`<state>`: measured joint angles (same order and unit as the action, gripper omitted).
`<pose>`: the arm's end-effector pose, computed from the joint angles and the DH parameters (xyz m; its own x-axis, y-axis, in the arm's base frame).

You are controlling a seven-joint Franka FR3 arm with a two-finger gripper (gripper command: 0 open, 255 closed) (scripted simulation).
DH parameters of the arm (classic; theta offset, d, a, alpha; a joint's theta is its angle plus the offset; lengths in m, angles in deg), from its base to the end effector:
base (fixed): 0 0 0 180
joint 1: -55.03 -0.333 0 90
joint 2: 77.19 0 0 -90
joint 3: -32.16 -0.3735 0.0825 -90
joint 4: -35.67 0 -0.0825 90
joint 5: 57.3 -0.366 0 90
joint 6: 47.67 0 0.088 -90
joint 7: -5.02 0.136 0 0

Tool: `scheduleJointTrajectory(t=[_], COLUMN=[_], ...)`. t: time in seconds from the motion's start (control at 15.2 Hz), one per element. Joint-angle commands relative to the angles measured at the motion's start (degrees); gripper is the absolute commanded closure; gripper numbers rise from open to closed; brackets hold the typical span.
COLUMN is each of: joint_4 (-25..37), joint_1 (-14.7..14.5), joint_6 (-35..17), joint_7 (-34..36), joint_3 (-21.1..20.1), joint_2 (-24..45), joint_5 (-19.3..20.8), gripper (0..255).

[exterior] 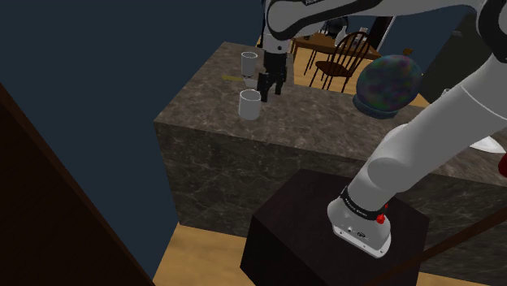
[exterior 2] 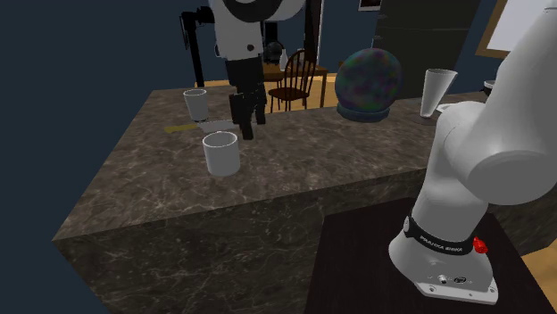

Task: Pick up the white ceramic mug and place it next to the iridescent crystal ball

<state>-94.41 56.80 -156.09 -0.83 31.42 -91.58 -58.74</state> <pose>0.4228 -0.0047 0.4849 0.9894 0.0754 -0.1240 0.0720 -0.9969 -0.0322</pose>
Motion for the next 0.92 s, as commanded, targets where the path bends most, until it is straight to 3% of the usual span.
scheduleJointTrajectory(t=[0.0, 0.59, 0.86], joint_4=[2.9, 17.5, 17.2], joint_1=[-0.1, 0.0, 0.0], joint_6=[-2.6, -9.4, -11.8], joint_7=[0.8, 2.8, 2.9], joint_3=[-0.4, -0.4, -0.4], joint_2=[4.7, 23.4, 25.3], joint_5=[0.3, 2.7, 2.8], gripper=[0, 0, 0])
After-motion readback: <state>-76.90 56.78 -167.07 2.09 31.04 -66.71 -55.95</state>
